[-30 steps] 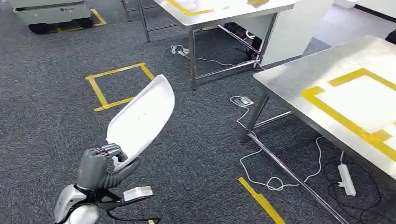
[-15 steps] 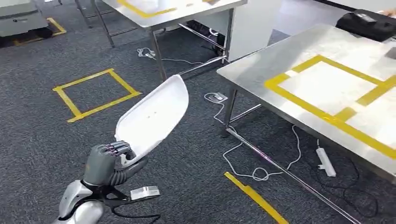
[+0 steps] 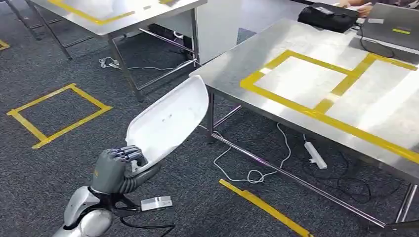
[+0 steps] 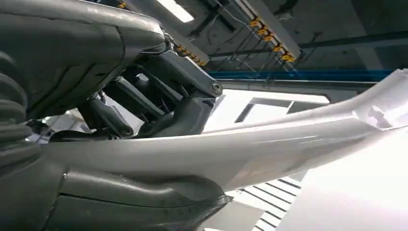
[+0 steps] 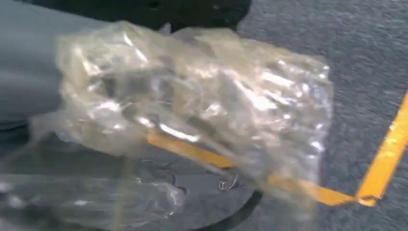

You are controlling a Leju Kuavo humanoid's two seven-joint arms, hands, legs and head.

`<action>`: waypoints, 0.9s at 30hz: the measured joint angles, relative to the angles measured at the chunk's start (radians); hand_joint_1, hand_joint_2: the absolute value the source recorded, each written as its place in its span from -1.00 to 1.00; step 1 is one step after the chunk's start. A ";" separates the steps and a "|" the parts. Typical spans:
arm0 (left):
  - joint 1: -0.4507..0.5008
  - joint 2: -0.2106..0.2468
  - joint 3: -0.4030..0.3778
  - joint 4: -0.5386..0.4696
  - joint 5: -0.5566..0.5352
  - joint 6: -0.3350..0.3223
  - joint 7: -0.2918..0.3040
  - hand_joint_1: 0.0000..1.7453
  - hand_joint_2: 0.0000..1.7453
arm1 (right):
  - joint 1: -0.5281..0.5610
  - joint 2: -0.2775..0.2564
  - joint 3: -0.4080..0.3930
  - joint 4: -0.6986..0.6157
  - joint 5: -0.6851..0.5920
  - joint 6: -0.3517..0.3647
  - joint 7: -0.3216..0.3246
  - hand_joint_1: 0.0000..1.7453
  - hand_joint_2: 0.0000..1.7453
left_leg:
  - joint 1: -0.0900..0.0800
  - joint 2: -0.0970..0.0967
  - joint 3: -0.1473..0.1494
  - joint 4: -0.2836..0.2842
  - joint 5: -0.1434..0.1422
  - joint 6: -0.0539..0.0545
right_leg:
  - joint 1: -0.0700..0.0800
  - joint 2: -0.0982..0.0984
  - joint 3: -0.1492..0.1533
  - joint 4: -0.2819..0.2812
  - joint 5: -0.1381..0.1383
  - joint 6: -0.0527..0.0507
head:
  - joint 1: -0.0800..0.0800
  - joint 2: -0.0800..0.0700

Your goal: Take the parts from the cabinet and place them on the table.

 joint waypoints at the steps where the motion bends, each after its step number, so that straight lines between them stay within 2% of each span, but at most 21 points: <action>1: -0.006 0.000 -0.004 0.000 0.001 -0.005 0.000 1.00 1.00 | 0.001 -0.001 0.002 -0.001 -0.001 0.000 0.000 -1.00 -1.00 | -0.001 0.011 0.003 -0.002 0.001 0.004 | 0.005 -0.056 -0.007 0.018 -0.014 0.002 | 0.002 0.000; 2: -0.008 -0.003 -0.011 0.000 0.004 -0.008 -0.001 1.00 1.00 | -0.002 0.000 0.003 -0.001 -0.001 0.003 0.000 -1.00 -1.00 | -0.002 0.022 0.002 -0.002 0.001 0.009 | 0.006 -0.099 -0.032 0.072 -0.047 0.005 | 0.016 0.000; 3: -0.008 -0.002 -0.016 0.000 0.007 -0.014 -0.002 1.00 1.00 | -0.007 0.000 0.005 -0.002 -0.001 0.003 0.000 -1.00 -1.00 | -0.005 0.036 0.002 -0.002 0.000 0.011 | 0.004 -0.120 -0.069 0.147 -0.084 0.008 | 0.017 0.000; 5: -0.009 -0.001 -0.029 0.001 0.011 -0.024 -0.002 1.00 1.00 | -0.012 0.000 0.012 -0.002 -0.002 0.003 0.001 -1.00 -1.00 | -0.008 0.066 0.001 -0.002 -0.002 0.014 | 0.001 -0.134 -0.141 0.293 -0.139 0.015 | 0.017 0.000; 6: -0.011 -0.001 -0.034 0.002 0.013 -0.028 -0.002 1.00 1.00 | -0.010 0.000 0.014 -0.002 -0.002 0.004 0.002 -1.00 -1.00 | -0.008 0.080 0.002 -0.002 -0.003 0.013 | 0.000 -0.135 -0.148 0.310 -0.133 0.018 | 0.017 0.000; 7: -0.013 -0.001 -0.040 0.002 0.015 -0.029 -0.002 1.00 1.00 | -0.008 0.000 0.017 -0.002 -0.002 0.005 0.003 -1.00 -1.00 | -0.008 0.091 0.002 -0.002 -0.003 0.013 | 0.000 -0.138 -0.130 0.276 -0.106 0.019 | 0.017 0.000; 9: -0.018 -0.001 -0.048 0.002 0.016 -0.029 -0.002 1.00 1.00 | -0.007 -0.001 0.019 -0.002 -0.002 0.005 0.005 -1.00 -1.00 | -0.008 0.111 0.006 -0.002 -0.006 0.008 | 0.000 -0.162 -0.039 0.112 -0.028 0.015 | 0.017 0.000; 10: -0.020 -0.001 -0.051 0.002 0.016 -0.029 -0.002 1.00 1.00 | -0.008 -0.001 0.020 -0.002 -0.002 0.005 0.005 -1.00 -1.00 | -0.009 0.119 0.010 -0.001 -0.009 0.004 | 0.002 -0.201 0.012 0.030 -0.002 0.012 | 0.017 0.000; 11: -0.021 -0.001 -0.052 0.002 0.016 -0.029 -0.002 1.00 1.00 | -0.012 -0.001 0.020 -0.002 -0.002 0.006 0.005 -1.00 -1.00 | -0.019 0.128 0.011 0.002 -0.014 -0.004 | 0.016 -0.228 0.026 -0.002 -0.020 0.005 | 0.019 0.000; 12: -0.023 0.000 -0.053 0.002 0.018 -0.030 -0.002 1.00 1.00 | -0.014 -0.001 0.021 -0.002 -0.002 0.006 0.005 -1.00 -1.00 | -0.019 0.136 0.010 0.002 -0.014 -0.009 | 0.012 -0.210 0.028 -0.001 -0.013 -0.005 | 0.013 0.000; 15: -0.033 -0.001 -0.060 0.002 0.020 -0.037 -0.001 1.00 1.00 | -0.011 -0.001 0.023 -0.002 -0.002 0.007 0.007 -1.00 -1.00 | -0.018 0.166 0.019 0.000 -0.017 -0.024 | 0.013 -0.179 0.022 -0.003 -0.010 -0.022 | 0.016 0.000; 16: -0.040 0.000 -0.062 0.003 0.021 -0.042 0.006 1.00 1.00 | -0.010 -0.001 0.027 -0.002 -0.002 0.008 0.009 -1.00 -1.00 | -0.013 0.136 0.020 0.011 -0.030 -0.032 | 0.007 -0.169 0.030 -0.009 -0.005 -0.028 | 0.014 0.000; 17: -0.046 0.000 -0.063 0.005 0.021 -0.046 0.013 1.00 1.00 | -0.012 -0.001 0.029 -0.002 -0.002 0.009 0.010 -1.00 -1.00 | -0.012 0.091 0.003 0.049 -0.057 -0.035 | 0.004 -0.160 0.030 -0.009 -0.003 -0.033 | 0.010 0.000; 18: -0.049 0.000 -0.064 0.008 0.022 -0.049 0.020 1.00 1.00 | -0.015 -0.001 0.031 -0.002 -0.002 0.009 0.010 -1.00 -1.00 | -0.010 0.065 -0.031 0.122 -0.098 -0.037 | 0.003 -0.148 0.029 -0.009 -0.002 -0.036 | 0.006 0.000; 20: -0.050 0.002 -0.064 0.018 0.022 -0.050 0.025 1.00 1.00 | -0.019 -0.001 0.035 -0.002 -0.002 0.009 0.010 -1.00 -1.00 | -0.010 0.049 -0.109 0.283 -0.162 -0.040 | 0.004 -0.119 0.027 -0.008 -0.002 -0.039 | 0.005 0.000; 21: -0.050 0.003 -0.065 0.022 0.022 -0.050 0.026 1.00 1.00 | -0.017 -0.001 0.036 -0.002 -0.002 0.009 0.010 -1.00 -1.00 | -0.010 0.048 -0.128 0.313 -0.161 -0.040 | 0.005 -0.104 0.028 -0.008 -0.002 -0.039 | 0.005 0.000; 23: -0.052 0.003 -0.066 0.027 0.022 -0.050 0.027 1.00 1.00 | -0.013 -0.001 0.037 -0.002 -0.002 0.010 0.011 -1.00 -1.00 | -0.010 0.046 -0.103 0.245 -0.092 -0.034 | 0.006 -0.078 0.030 -0.007 -0.001 -0.039 | 0.005 0.000; 24: -0.055 0.004 -0.066 0.027 0.022 -0.051 0.030 1.00 1.00 | -0.013 -0.001 0.037 -0.002 -0.002 0.010 0.011 -1.00 -1.00 | -0.010 0.037 -0.064 0.156 -0.037 -0.028 | 0.006 -0.062 0.032 -0.007 -0.001 -0.038 | 0.005 0.000; 25: -0.058 0.004 -0.067 0.027 0.021 -0.053 0.039 1.00 1.00 | -0.014 -0.001 0.037 -0.003 -0.002 0.011 0.011 -1.00 -1.00 | -0.009 0.010 -0.028 0.074 0.005 -0.022 | 0.006 -0.051 0.033 -0.006 -0.001 -0.037 | 0.005 0.000; 26: -0.063 0.004 -0.067 0.029 0.021 -0.057 0.050 1.00 1.00 | -0.016 0.000 0.039 -0.003 -0.002 0.011 0.011 -1.00 -1.00 | -0.007 -0.049 -0.010 0.029 0.007 -0.013 | 0.006 -0.041 0.028 -0.003 -0.001 -0.032 | 0.007 0.000; 27: -0.068 0.003 -0.068 0.030 0.019 -0.060 0.063 1.00 1.00 | -0.018 0.000 0.042 -0.003 -0.002 0.012 0.011 -1.00 -1.00 | -0.003 -0.044 -0.004 0.003 -0.001 -0.015 | 0.006 -0.029 0.017 0.003 -0.001 -0.026 | 0.006 0.000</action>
